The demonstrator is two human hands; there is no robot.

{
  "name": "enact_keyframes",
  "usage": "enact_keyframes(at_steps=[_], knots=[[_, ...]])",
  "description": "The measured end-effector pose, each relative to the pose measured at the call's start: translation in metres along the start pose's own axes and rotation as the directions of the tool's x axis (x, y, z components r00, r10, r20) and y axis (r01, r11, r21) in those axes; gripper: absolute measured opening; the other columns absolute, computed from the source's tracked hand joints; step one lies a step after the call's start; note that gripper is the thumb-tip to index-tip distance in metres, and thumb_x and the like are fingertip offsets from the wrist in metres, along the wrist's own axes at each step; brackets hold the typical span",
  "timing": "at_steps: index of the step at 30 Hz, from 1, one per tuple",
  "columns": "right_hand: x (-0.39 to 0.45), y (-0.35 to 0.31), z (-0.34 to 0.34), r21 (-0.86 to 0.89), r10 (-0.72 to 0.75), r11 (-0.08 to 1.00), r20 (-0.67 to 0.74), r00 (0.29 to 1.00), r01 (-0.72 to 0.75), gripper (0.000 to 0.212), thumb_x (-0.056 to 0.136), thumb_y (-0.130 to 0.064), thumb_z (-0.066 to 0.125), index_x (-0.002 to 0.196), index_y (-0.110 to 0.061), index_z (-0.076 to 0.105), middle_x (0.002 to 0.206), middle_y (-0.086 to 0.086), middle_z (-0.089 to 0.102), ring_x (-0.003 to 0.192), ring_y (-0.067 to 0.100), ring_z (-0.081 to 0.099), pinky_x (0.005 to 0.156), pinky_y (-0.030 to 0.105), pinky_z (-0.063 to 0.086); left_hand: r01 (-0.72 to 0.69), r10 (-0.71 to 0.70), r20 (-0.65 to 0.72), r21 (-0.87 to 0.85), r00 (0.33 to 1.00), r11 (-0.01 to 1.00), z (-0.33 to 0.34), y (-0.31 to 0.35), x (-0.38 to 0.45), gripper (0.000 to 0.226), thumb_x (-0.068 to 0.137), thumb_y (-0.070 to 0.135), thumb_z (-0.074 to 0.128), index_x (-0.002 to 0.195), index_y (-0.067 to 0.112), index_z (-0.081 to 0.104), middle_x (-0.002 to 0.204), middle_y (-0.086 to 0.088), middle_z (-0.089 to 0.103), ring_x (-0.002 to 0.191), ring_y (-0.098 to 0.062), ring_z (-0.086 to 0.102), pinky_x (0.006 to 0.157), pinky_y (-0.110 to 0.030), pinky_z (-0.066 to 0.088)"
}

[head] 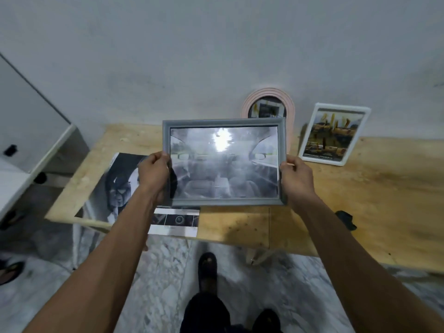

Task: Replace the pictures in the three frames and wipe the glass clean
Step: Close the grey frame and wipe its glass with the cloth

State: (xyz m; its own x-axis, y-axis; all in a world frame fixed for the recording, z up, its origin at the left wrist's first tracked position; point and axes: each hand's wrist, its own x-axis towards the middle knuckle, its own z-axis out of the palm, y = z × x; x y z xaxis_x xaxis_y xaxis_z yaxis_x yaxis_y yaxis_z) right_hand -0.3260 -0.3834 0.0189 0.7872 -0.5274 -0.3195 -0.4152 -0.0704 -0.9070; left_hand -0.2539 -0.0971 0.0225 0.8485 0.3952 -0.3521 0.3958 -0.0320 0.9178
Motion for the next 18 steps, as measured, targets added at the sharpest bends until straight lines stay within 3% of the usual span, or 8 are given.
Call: enact_keyframes(at_steps=[3,6,9,11,15,18], knots=[[0.015,-0.013,0.028,-0.045,-0.027,0.999,0.018,0.999,0.028,0.028,0.104,-0.019,0.040,0.129,-0.020,0.054,0.106,0.000,0.059,0.069,0.009,0.055,0.059,0.034,0.055,-0.071,0.071,0.000,0.066,0.997,0.995,-0.008,0.005,0.036,0.011,0.095,0.010,0.059,0.098,0.014,0.068,0.079,-0.004,0.062,0.078,-0.022,0.055,0.074,-0.036,0.051],[0.037,-0.023,0.065,-0.102,-0.060,0.993,-0.002,0.998,0.060,0.031,0.103,-0.016,0.041,0.131,-0.015,0.053,0.112,0.002,0.059,0.076,0.012,0.055,0.064,0.032,0.052,-0.105,0.103,0.017,0.153,0.995,0.983,-0.015,0.009,0.077,0.021,0.097,0.007,0.057,0.114,0.018,0.063,0.100,-0.010,0.068,0.088,-0.025,0.061,0.083,-0.036,0.053],[0.060,-0.030,0.107,-0.153,-0.103,0.983,-0.014,0.995,0.099,0.031,0.100,-0.016,0.045,0.129,-0.012,0.055,0.114,0.005,0.062,0.095,0.023,0.056,0.074,0.030,0.044,-0.116,0.120,-0.005,0.205,0.993,0.972,-0.018,0.013,0.129,0.026,0.096,0.009,0.060,0.122,0.012,0.066,0.106,-0.008,0.070,0.096,-0.028,0.066,0.091,-0.037,0.054],[0.073,-0.034,0.133,-0.190,-0.105,0.977,-0.032,0.994,0.098,0.029,0.099,-0.017,0.046,0.124,-0.011,0.059,0.113,0.010,0.065,0.095,0.026,0.058,0.072,0.030,0.043,-0.122,0.130,-0.013,0.257,0.991,0.959,-0.020,0.018,0.159,0.030,0.096,0.008,0.061,0.126,0.013,0.065,0.108,-0.006,0.069,0.096,-0.025,0.064,0.089,-0.032,0.051],[0.104,-0.047,0.181,-0.241,-0.098,0.968,-0.085,0.992,0.075,0.029,0.101,-0.016,0.044,0.125,-0.010,0.059,0.112,0.008,0.061,0.101,0.026,0.056,0.073,0.024,0.038,-0.112,0.120,-0.010,0.300,0.993,0.947,-0.016,0.023,0.224,0.033,0.093,0.009,0.065,0.126,0.009,0.067,0.115,-0.010,0.072,0.101,-0.027,0.068,0.099,-0.040,0.054],[0.127,-0.054,0.208,-0.265,-0.105,0.961,-0.103,0.989,0.074,0.026,0.102,-0.015,0.047,0.122,-0.009,0.062,0.100,0.002,0.059,0.101,0.027,0.059,0.077,0.031,0.045,-0.124,0.135,-0.006,0.347,0.991,0.929,-0.007,0.033,0.259,0.035,0.093,0.011,0.067,0.128,0.010,0.067,0.116,-0.011,0.072,0.100,-0.024,0.067,0.096,-0.031,0.051]])
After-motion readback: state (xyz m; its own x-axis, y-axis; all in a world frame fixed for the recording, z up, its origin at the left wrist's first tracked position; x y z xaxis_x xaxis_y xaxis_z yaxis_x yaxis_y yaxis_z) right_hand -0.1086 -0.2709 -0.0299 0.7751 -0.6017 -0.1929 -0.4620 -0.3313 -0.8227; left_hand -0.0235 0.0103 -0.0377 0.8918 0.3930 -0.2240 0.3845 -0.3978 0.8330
